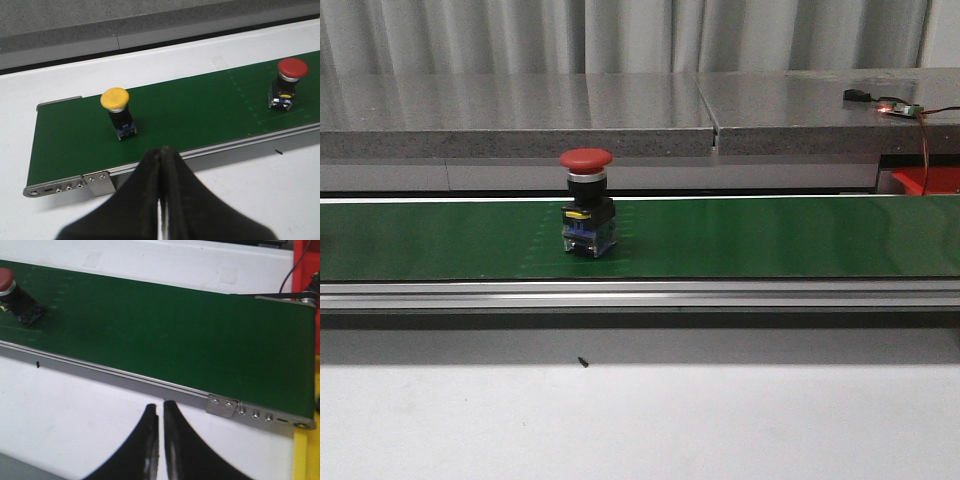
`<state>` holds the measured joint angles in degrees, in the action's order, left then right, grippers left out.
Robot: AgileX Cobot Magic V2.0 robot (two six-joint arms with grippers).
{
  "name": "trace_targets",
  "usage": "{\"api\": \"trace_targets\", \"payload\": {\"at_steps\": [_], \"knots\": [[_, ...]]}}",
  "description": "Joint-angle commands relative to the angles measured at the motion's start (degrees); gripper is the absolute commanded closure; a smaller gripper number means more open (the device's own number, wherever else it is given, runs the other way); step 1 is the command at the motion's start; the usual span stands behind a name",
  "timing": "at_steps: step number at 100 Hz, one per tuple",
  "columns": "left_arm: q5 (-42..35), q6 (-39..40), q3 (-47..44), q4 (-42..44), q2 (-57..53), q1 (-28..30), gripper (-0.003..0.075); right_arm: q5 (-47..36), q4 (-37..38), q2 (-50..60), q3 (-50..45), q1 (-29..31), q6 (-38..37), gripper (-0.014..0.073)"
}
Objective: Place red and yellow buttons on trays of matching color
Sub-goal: 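Move the right gripper above the red button riding the belt, then grasp the red button off the belt with the right gripper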
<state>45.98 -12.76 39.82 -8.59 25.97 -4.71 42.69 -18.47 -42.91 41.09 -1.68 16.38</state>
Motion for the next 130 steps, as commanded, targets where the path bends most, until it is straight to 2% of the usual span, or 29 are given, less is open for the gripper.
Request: {"api": "trace_targets", "payload": {"at_steps": [1, 25, 34, 54, 79, 118, 130], "knots": [[-3.21, -0.14, 1.35, -1.13, -0.62, -0.56, 0.0739, -1.39, -1.26, -4.83, 5.58, -1.97, 0.76, 0.0431], [-3.21, -0.14, 1.35, -1.13, -0.61, -0.56, 0.0739, 0.36, -1.26, -16.95, 17.07, -7.35, 2.4, 0.0117], [-3.21, -0.14, 1.35, -1.13, -0.61, -0.56, 0.0739, 0.74, -1.26, -21.08, 21.17, -9.01, 2.4, 0.005], [-3.21, -0.14, 1.35, -1.13, -0.61, -0.56, 0.0739, 1.58, -1.26, -29.26, 28.59, -12.25, 3.06, 0.0041], [-3.21, -0.14, 1.35, -1.13, -0.61, -0.56, 0.0739, 4.17, -1.26, -39.69, 35.26, -16.36, 7.36, 0.0041], [-3.21, -0.14, 1.35, -1.13, -0.61, -0.56, 0.0739, 9.57, -1.41, -52.68, 42.41, -19.9, 12.31, 0.0041], [-3.21, -0.14, 1.35, -1.13, -0.61, -0.56, 0.0739, 8.6, -1.41, -55.22, 42.91, -19.9, 12.83, 0.0041]]}}
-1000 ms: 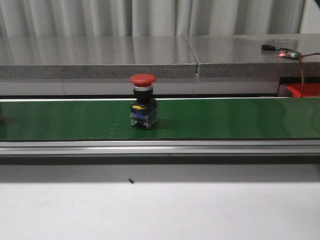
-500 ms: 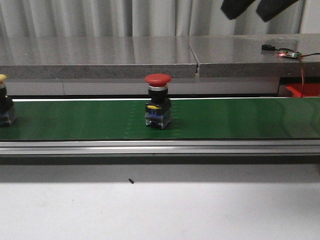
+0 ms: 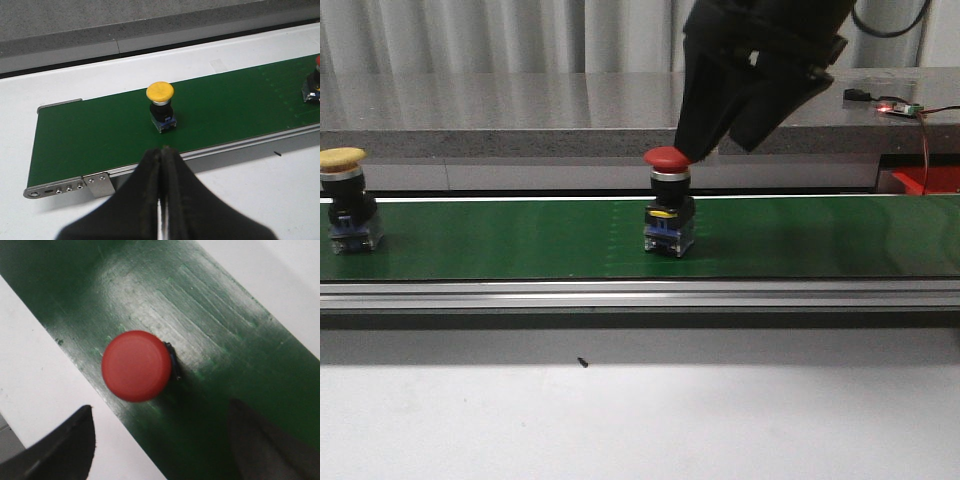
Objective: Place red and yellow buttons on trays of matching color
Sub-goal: 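Grasp the red button off the belt with the right gripper, then lower the red button into the red tray and open the right gripper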
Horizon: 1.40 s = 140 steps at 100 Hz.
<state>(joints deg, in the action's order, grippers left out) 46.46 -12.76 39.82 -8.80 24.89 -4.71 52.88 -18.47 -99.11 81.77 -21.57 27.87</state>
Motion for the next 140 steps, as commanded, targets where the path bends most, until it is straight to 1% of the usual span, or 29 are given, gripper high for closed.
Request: {"api": "trace_targets", "payload": {"at_steps": [1, 13, 20, 27, 39, 49, 59, 71, 85, 96, 118, 127, 140], "knots": [[-3.68, -0.14, 1.35, -0.92, 0.47, -0.56, 0.0739, -1.69, -1.41, 0.86, 2.22, -0.01, 1.34, 0.0041], [-3.68, -0.14, 1.35, -0.92, 0.47, -0.56, 0.0739, -2.61, -1.5, -0.96, 2.67, -0.01, 1.77, 0.0048], [-3.68, -0.14, 1.35, -0.92, 0.47, -0.56, 0.0739, -2.75, -1.99, -1.31, 2.79, -0.01, 2.5, 0.0079], [-3.68, -0.14, 1.35, -0.92, 0.47, -0.56, 0.0739, -3.06, -2.38, -1.31, 2.79, -0.01, 2.91, 0.014], [-3.68, -0.14, 1.35, -0.92, 0.47, -0.56, 0.0739, -3.99, -2.37, -1.31, 2.79, -0.01, 2.91, 0.0286], [-3.68, -0.14, 1.35, -0.92, 0.47, -0.56, 0.0739, -4.76, -2.54, -1.18, 2.79, -0.01, 2.91, 0.0367], [-3.68, -0.14, 1.35, -0.92, 0.47, -0.56, 0.0739, -5.64, -2.8, -0.31, 2.79, 0.31, 2.91, 0.0389], [-3.68, -0.14, 1.35, -0.92, 0.47, -0.56, 0.0739, -6.02, -2.8, 2.28, 2.79, 2.57, 2.91, 0.039], [-3.68, -0.14, 1.35, -0.92, 0.47, -0.56, 0.0739, -5.97, -2.8, 5.96, 2.79, 8.43, 2.69, 0.039], [-3.68, -0.14, 1.35, -0.92, 0.47, -0.56, 0.0739, -5.97, -2.8, 7.98, 2.79, 14.83, 2.64, 0.039], [-3.68, -0.14, 1.35, -0.92, 0.47, -0.56, 0.0739, -5.21, -2.8, 8.42, 2.67, 27.99, 2.37, 0.039], [-3.68, -0.14, 1.35, -0.92, 0.47, -0.56, 0.0739, -6.48, -2.8, 8.42, 2.67, 32.84, 0.73, 0.039], [-3.68, -0.14, 1.35, -0.92, 0.47, -0.56, 0.0739, -9.85, -2.8, 8.42, 2.67, 39.89, -3.67, 0.039]]}}
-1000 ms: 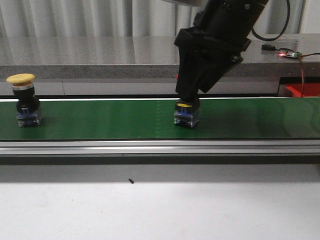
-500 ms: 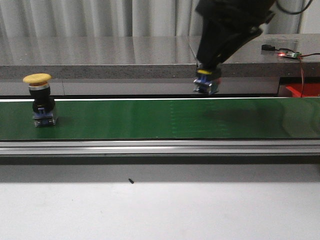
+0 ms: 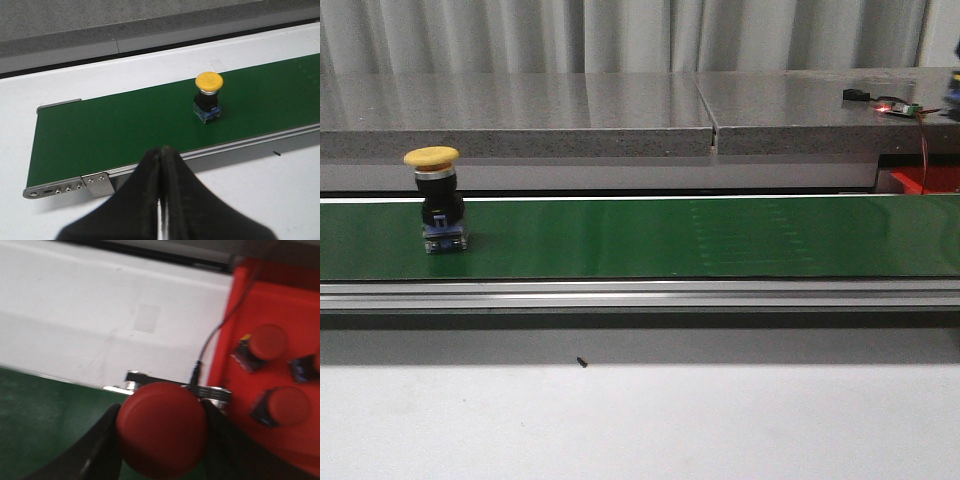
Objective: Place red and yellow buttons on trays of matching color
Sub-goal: 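Lower the red button into the red tray and open the right gripper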
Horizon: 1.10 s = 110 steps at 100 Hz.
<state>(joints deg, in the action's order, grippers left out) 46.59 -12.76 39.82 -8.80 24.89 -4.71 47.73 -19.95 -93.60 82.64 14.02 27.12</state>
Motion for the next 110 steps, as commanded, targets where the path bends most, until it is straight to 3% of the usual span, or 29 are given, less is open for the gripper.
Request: {"api": "trace_targets", "payload": {"at_steps": [1, 18, 53, 110], "knots": [[-3.81, -0.14, 1.35, -0.92, 0.47, -0.56, 0.0739, -4.87, -1.31, 2.91, 1.81, 4.62, -3.18, 0.039], [-3.81, -0.14, 1.35, -0.92, 0.47, -0.56, 0.0739, -8.05, -1.31, 2.38, 1.81, 11.15, -6.97, 0.039], [-3.81, -0.14, 1.35, -0.92, 0.47, -0.56, 0.0739, -12.19, -1.31, -4.02, 1.81, 17.98, -11.91, 0.039], [-3.81, -0.14, 1.35, -0.92, 0.47, -0.56, 0.0739, -19.3, -6.19, -16.42, 1.81, 18.41, -12.05, 0.039]]}}
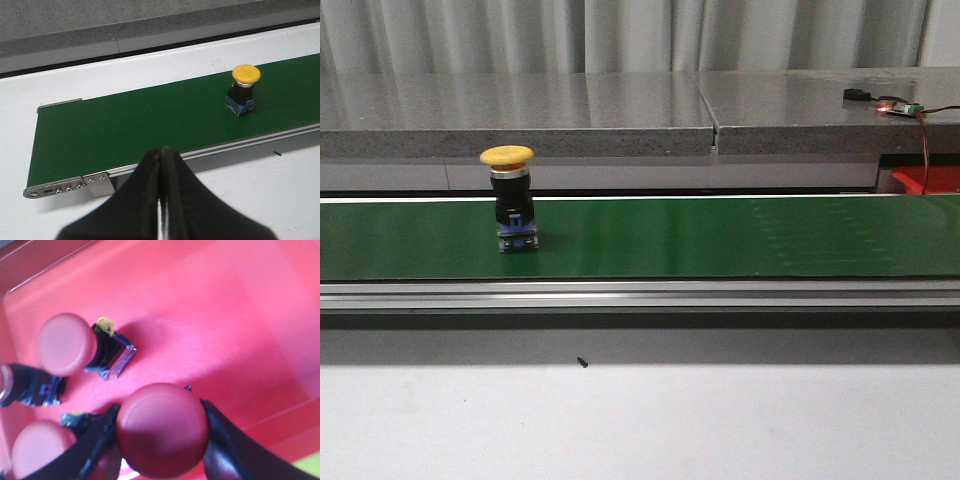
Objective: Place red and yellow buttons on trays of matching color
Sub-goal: 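Lower the red button into the red tray and open the right gripper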
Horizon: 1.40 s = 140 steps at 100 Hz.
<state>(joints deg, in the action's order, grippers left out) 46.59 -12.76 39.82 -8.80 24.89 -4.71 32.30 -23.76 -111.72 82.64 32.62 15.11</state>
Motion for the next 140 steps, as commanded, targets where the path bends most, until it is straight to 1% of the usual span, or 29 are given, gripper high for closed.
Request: {"api": "trace_targets", "payload": {"at_steps": [1, 16, 21, 26, 31, 36, 41, 48, 69, 91, 107, 119, 140], "knots": [[-3.81, -0.14, 1.35, -0.92, 0.47, -0.56, 0.0739, -3.95, -2.47, 1.57, 1.81, -0.29, -0.04, 0.039], [-3.81, -0.14, 1.35, -0.92, 0.47, -0.56, 0.0739, -5.0, -2.47, 0.1, 1.87, -1.13, 0.01, 0.0385], [-3.81, -0.14, 1.35, -0.92, 0.47, -0.56, 0.0739, -5.0, -2.42, -0.04, 1.87, -1.17, 0.14, 0.0363], [-3.81, -0.14, 1.35, -0.92, 0.47, -0.56, 0.0739, -5.0, -2.42, -0.06, 1.87, -1.17, 0.37, 0.0309], [-3.81, -0.14, 1.35, -0.92, 0.47, -0.56, 0.0739, -5.05, -2.42, -0.06, 1.87, -1.17, 0.48, 0.0227], [-3.81, -0.14, 1.35, -0.92, 0.47, -0.56, 0.0739, -5.12, -2.42, -0.06, 1.87, -1.17, 0.77, 0.0123], [-3.81, -0.14, 1.35, -0.92, 0.47, -0.56, 0.0739, -5.12, -2.42, -0.06, 1.87, -1.17, 0.87, 0.0053], [-3.81, -0.14, 1.35, -0.92, 0.47, -0.56, 0.0739, -4.83, -2.42, -0.06, 1.87, -1.17, 0.87, 0.0006], [-3.81, -0.14, 1.35, -0.92, 0.47, -0.56, 0.0739, -3.9, -2.01, 2.16, 1.82, -1.11, 1.29, 0.0013], [-3.81, -0.14, 1.35, -0.92, 0.47, -0.56, 0.0739, -4.26, -1.27, 8.59, 0.65, -1.3, 1.76, 0.0013], [-3.81, -0.14, 1.35, -0.92, 0.47, -0.56, 0.0739, -6.36, -1.22, 15.74, -4.57, -2.01, 4.08, 0.0013], [-3.81, -0.14, 1.35, -0.92, 0.47, -0.56, 0.0739, -9.25, -1.22, 21.46, -9.42, -3.07, 4.14, 0.0013], [-3.81, -0.14, 1.35, -0.92, 0.47, -0.56, 0.0739, -8.44, -0.94, 30.42, -15.25, -6.7, 4.63, 0.0013]]}}
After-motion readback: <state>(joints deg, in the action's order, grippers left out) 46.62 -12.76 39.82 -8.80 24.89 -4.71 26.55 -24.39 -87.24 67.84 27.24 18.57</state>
